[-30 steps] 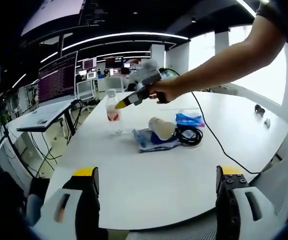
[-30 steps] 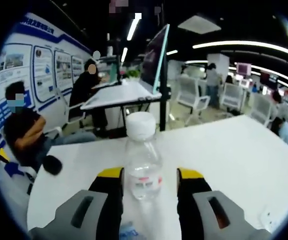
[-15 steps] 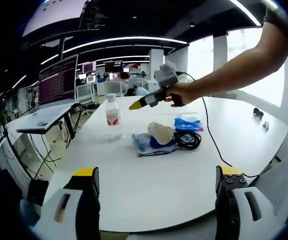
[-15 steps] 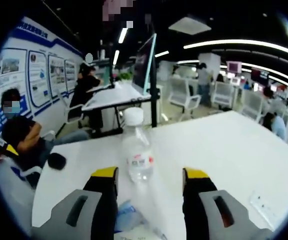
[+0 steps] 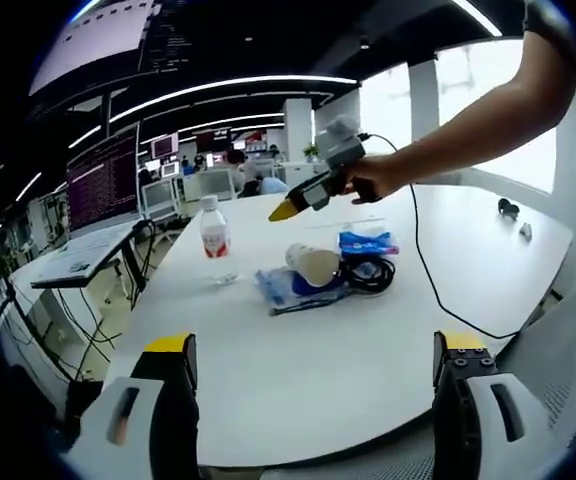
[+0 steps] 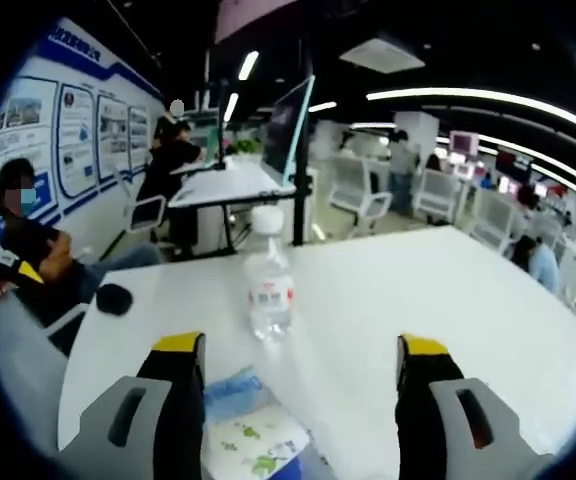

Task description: Arrange the tabletop items into an orderly group along one side of the table until the central work area is clear of visible clutter.

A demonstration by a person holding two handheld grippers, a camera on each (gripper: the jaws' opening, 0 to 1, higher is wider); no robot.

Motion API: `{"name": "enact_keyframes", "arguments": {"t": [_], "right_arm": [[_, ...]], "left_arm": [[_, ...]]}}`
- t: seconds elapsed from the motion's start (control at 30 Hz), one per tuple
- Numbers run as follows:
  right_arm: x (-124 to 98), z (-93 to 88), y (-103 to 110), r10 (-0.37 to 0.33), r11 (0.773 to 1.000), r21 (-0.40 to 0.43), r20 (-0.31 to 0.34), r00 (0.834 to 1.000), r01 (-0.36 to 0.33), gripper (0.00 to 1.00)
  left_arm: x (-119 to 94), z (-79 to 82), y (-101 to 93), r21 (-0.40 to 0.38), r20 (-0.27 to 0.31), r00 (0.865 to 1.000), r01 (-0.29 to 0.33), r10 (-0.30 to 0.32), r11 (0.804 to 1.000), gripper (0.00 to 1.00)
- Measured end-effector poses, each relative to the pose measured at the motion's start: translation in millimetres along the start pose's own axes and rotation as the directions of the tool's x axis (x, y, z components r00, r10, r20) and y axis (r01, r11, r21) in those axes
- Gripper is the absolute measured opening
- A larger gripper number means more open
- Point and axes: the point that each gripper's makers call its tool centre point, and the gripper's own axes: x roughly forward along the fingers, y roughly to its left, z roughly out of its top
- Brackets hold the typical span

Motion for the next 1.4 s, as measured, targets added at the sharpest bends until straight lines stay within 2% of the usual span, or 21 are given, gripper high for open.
{"name": "enact_keyframes", "arguments": {"t": [0.13,0.2,0.37,0.5,0.53,0.57,0.6,0.77,0.83,0.93,0.97,1.03,1.1,1.13,1.2,1.23,1.3,1.4], "right_arm": [[-9.8,-3.7,-0.5,0.002,0.999,-0.042,-0.024,1.0,-0.003,0.79],[-14.7,-6.0,0.8,0.009,0.997,-0.079,-0.038,0.999,-0.012,0.79],[-25.7,-24.3,6.1,0.041,0.982,-0.18,-0.126,0.991,-0.064,0.83],[-33.9,-29.7,7.9,0.062,0.973,-0.212,-0.149,0.987,-0.093,0.88],[-37.4,-36.3,8.1,0.063,0.965,-0.24,-0.195,0.979,-0.11,0.9],[-38.5,-38.3,8.5,0.066,0.958,-0.26,-0.209,0.976,-0.12,0.91],[-39.8,-40.1,9.0,0.08,0.948,-0.284,-0.216,0.973,-0.141,0.91],[-47.7,-44.7,8.6,0.078,0.932,-0.324,-0.251,0.965,-0.16,0.92],[-50.8,-46.6,6.2,0.062,0.918,-0.363,-0.27,0.961,-0.161,0.93],[-53.5,-49.4,9.1,0.073,0.901,-0.391,-0.294,0.953,-0.19,0.94],[-55.1,-52.2,7.7,0.068,0.878,-0.43,-0.318,0.946,-0.208,0.94],[-57.6,-58.7,5.1,0.058,0.849,-0.472,-0.363,0.93,-0.238,0.94],[-60.8,-65.6,2.5,0.044,0.805,-0.526,-0.408,0.912,-0.274,0.94],[-63.3,-70.6,0.7,0.034,0.78,-0.549,-0.442,0.897,-0.3,0.94],[-64.8,-74.8,0.6,0.034,0.752,-0.57,-0.468,0.883,-0.331,0.94],[-66.2,-77.0,-0.3,0.027,0.727,-0.59,-0.488,0.873,-0.352,0.93],[-67.2,-77.9,-0.3,0.018,0.689,-0.62,-0.503,0.864,-0.376,0.93],[-67.4,-78.6,3.2,0.022,0.666,-0.631,-0.517,0.856,-0.398,0.93]], "left_arm": [[-0.2,-0.1,-0.1,0.01,0.002,1.0,0.004,-0.004,1.0,0.98],[-1.6,0.8,3.2,-0.011,0.011,1.0,-0.004,0.004,1.0,0.98],[-3.0,3.1,5.2,-0.022,0.029,0.999,-0.014,0.014,1.0,0.99],[-3.2,4.1,4.4,-0.01,0.034,0.999,-0.011,0.012,1.0,0.99],[-3.3,4.0,4.4,-0.008,0.033,0.999,-0.011,0.011,1.0,0.99],[-3.2,4.0,4.3,-0.006,0.033,0.999,-0.011,0.011,1.0,0.99],[-3.4,4.2,4.1,-0.003,0.035,0.999,-0.01,0.01,1.0,0.99],[-3.8,5.5,3.4,-0.003,0.042,0.999,-0.005,0.005,1.0,0.99],[-4.1,6.0,3.6,-0.003,0.045,0.999,-0.005,0.005,1.0,0.99],[-4.1,6.0,2.2,0.007,0.045,0.999,0.0,0.0,1.0,0.99],[-3.9,5.6,1.1,0.016,0.042,0.999,0.003,-0.003,1.0,0.99],[-3.4,4.5,-1.1,0.042,0.036,0.999,0.003,-0.004,0.999,0.99],[-3.1,2.8,-2.9,0.069,0.028,1.0,0.005,-0.007,0.998,0.99],[-2.8,2.6,-3.8,0.072,0.026,1.0,0.008,-0.01,0.997,0.99],[-2.6,2.1,-4.4,0.084,0.024,1.0,0.009,-0.011,0.996,0.99],[-2.4,1.7,-4.0,0.089,0.023,1.0,0.006,-0.008,0.996,0.99],[-2.5,1.1,-3.7,0.095,0.019,1.0,0.005,-0.006,0.995,0.99],[-2.7,1.4,-3.6,0.096,0.021,1.0,0.001,-0.003,0.995,0.99]]}}
